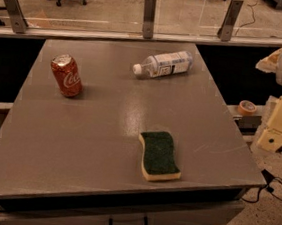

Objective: Pick coke can

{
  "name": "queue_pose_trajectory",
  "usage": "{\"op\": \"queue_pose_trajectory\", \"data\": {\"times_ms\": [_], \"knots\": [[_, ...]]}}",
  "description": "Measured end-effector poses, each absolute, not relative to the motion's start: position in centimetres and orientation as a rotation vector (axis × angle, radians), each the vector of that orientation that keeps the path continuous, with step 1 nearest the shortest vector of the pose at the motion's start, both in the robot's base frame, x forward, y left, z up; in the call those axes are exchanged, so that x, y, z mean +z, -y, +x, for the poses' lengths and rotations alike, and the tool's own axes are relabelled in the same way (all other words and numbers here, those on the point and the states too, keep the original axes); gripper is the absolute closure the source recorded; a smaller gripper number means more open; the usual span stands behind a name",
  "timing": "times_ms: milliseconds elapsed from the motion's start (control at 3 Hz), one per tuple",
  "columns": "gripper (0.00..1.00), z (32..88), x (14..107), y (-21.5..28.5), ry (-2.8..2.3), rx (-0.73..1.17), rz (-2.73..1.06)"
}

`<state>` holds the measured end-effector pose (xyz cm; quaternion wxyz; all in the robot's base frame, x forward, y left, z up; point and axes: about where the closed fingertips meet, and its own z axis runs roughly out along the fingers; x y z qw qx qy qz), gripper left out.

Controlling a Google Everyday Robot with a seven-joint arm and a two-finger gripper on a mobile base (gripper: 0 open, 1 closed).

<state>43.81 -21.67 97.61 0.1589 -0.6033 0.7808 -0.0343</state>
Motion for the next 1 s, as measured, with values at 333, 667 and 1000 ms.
{"op": "queue_pose_trajectory", "data": {"times_ms": [333,667,1000], "knots": [[0.00,43.8,97.6,21.7,-2.232,-0.098,-1.725],[0.00,44.7,97.9,16.2,-2.132,-0.010,-1.766],[0.00,46.0,99.1,6.1,-1.911,0.098,-1.851]]}}
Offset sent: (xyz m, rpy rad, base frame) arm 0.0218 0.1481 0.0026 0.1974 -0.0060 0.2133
